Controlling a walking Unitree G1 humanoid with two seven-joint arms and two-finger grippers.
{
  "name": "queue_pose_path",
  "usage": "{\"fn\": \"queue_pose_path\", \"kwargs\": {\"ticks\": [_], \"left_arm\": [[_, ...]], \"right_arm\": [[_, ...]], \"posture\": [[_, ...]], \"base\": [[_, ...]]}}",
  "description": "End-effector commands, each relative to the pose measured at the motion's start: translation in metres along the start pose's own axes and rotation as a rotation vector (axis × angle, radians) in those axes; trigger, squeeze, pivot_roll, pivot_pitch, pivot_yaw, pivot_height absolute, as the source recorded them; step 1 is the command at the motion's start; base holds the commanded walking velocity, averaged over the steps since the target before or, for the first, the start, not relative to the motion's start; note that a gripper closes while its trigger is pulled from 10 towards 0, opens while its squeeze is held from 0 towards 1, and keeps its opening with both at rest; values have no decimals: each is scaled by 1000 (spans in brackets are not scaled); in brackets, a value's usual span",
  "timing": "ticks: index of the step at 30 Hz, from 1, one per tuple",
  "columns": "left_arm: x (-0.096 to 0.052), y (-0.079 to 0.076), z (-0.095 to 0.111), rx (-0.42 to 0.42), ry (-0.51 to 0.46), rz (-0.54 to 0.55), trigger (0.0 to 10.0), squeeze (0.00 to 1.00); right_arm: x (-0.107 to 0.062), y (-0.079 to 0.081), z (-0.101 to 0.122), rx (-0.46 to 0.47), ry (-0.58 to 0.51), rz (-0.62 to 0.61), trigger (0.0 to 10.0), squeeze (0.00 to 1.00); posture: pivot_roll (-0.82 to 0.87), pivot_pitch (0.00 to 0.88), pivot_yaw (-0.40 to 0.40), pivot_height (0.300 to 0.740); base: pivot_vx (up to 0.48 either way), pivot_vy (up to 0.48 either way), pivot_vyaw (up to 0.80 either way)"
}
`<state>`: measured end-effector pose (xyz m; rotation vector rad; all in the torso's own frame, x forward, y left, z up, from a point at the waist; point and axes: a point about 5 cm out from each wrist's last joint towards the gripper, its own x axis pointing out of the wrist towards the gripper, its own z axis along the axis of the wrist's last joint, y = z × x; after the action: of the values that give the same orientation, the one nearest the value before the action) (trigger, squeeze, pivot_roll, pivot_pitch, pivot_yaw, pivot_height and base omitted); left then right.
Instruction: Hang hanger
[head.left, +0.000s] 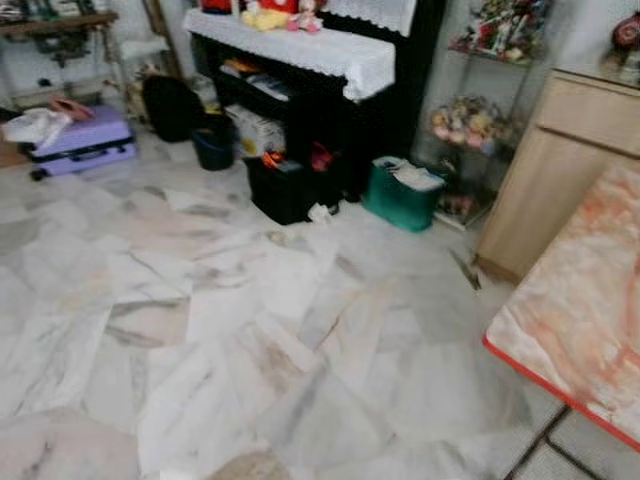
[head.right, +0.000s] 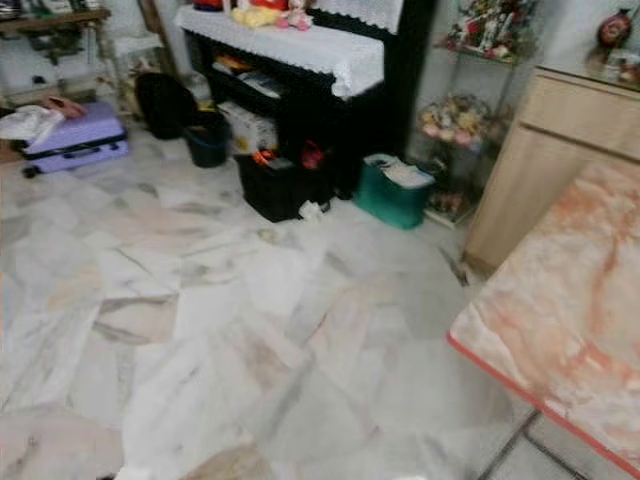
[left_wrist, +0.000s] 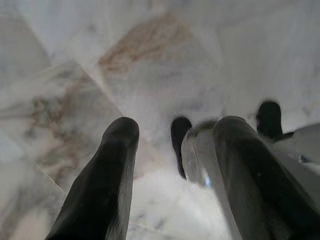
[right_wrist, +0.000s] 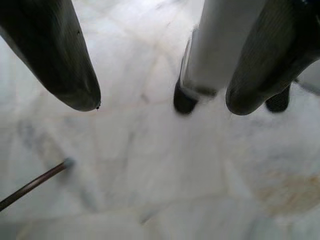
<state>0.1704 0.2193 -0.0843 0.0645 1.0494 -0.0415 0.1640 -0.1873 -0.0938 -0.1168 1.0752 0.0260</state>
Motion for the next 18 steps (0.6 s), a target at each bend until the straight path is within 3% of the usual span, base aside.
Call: {"fn": "queue_pose_path", "kwargs": {"ticks": [1, 18], "left_arm": [[-10, 22, -33, -124, 24, 140, 10000, 0], [-10, 21, -35, -142, 13, 147, 10000, 0]], "right_arm": [[-9, -54, -2, 375, -107, -62, 10000, 0], [-10, -59, -6, 379, -105, -76, 10000, 0]], "posture": [[217, 0, -28, 740], [204, 0, -38, 740]], "base": [[0, 0, -788], [0, 0, -787]]}}
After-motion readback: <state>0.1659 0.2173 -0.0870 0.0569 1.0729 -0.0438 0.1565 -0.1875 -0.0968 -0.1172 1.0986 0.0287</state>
